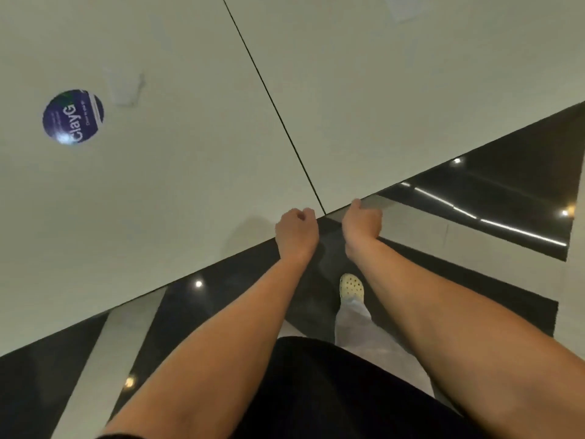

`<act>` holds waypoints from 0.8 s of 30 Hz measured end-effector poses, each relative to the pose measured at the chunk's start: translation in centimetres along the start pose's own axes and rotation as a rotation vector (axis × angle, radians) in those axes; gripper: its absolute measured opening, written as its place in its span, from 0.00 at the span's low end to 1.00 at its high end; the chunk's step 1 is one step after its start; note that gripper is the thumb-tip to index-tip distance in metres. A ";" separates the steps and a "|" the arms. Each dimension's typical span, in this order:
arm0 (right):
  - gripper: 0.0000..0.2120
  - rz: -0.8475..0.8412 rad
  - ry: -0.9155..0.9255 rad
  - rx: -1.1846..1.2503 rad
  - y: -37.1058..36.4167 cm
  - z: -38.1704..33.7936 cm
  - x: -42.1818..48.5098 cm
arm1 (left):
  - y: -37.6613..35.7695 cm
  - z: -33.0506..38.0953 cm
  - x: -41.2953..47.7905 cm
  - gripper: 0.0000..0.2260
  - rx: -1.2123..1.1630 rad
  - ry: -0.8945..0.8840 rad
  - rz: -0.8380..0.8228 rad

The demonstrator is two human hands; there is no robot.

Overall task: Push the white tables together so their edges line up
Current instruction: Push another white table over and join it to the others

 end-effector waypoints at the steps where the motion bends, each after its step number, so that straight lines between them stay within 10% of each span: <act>1: 0.16 -0.057 -0.105 0.067 0.2 0.2 0.3 | -0.9 0.1 -0.5 0.15 -0.197 0.145 0.013; 5: 0.10 -0.365 -0.224 0.351 1.1 -0.1 1.2 | -3.5 0.0 -2.0 0.14 -0.772 0.411 0.033; 10: 0.18 -0.573 -0.273 0.528 1.2 -0.4 2.1 | -3.5 0.5 -0.9 0.16 -1.454 0.285 0.113; 24: 0.17 -0.565 -0.204 0.430 0.7 1.0 2.5 | -5.0 0.6 -0.7 0.19 -1.421 0.304 0.185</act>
Point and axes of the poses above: each hand's wrist, its own x-axis towards the middle knuckle, its own y-axis out of the back of the hand, z = x × y, the point moved 1 cm from there along x, towards the middle knuckle, and after that the axes turned 11 degrees about -z, right-handed, at the moved point
